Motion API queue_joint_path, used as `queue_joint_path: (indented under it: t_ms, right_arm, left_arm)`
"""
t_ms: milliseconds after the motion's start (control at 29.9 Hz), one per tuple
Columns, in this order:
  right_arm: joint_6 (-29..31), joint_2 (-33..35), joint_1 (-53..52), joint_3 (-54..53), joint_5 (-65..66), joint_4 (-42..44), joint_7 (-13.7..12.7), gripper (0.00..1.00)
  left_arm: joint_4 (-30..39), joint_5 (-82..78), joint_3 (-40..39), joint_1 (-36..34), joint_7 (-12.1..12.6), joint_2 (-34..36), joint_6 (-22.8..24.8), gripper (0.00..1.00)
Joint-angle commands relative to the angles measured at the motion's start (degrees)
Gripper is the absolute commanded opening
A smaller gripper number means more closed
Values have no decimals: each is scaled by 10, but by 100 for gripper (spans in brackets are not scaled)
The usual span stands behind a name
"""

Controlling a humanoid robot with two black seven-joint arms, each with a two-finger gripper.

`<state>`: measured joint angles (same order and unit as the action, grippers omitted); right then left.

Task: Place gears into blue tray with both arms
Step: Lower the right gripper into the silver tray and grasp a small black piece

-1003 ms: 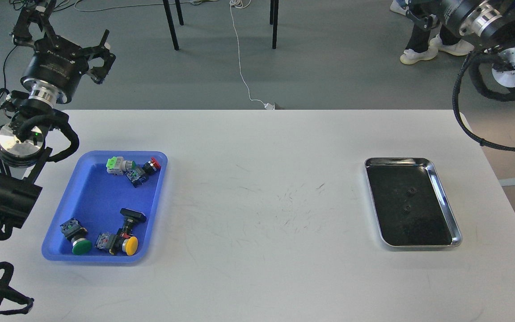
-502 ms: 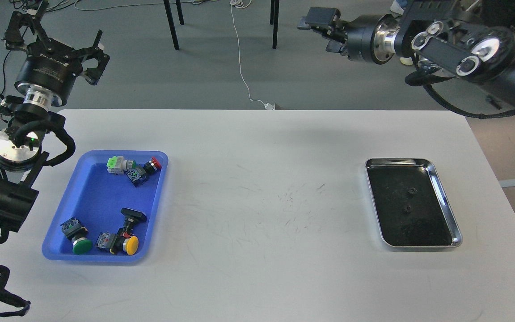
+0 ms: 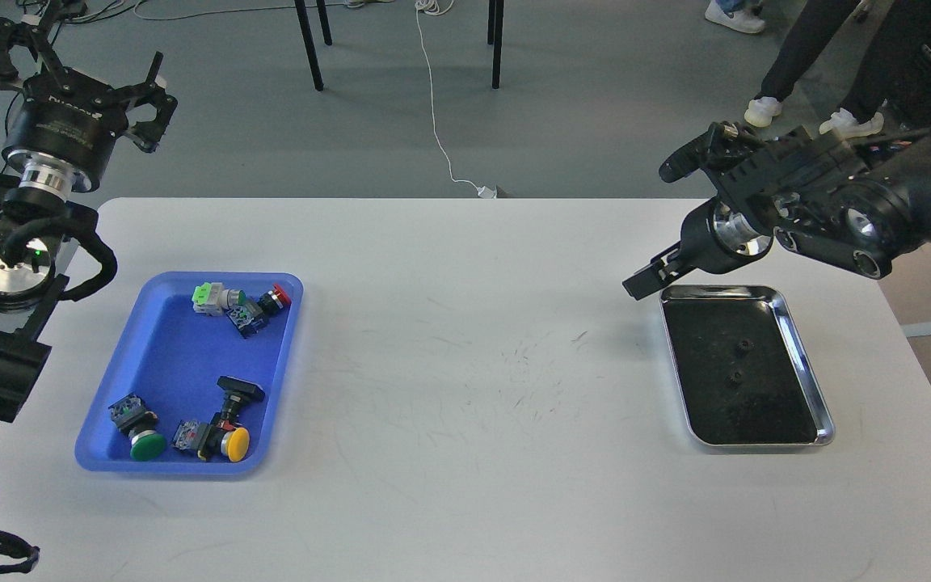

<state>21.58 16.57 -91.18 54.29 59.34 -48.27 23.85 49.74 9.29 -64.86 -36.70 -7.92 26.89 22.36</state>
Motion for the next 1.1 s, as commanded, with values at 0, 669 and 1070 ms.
queue_joint_path:
  t_ms: [0, 669, 1070]
  right_arm:
    - [-1, 49, 2, 6, 43, -40, 25, 88]
    - [-29, 119, 74, 3, 137, -72, 24, 58]
    - [-66, 111, 108, -11, 136, -57, 16, 48]
  left_arm:
    - [0, 0, 0, 5, 0, 1, 0, 98]
    - [1, -1, 2, 8, 0, -2, -2, 98]
    - [1, -1, 2, 13, 0, 0, 0, 98]
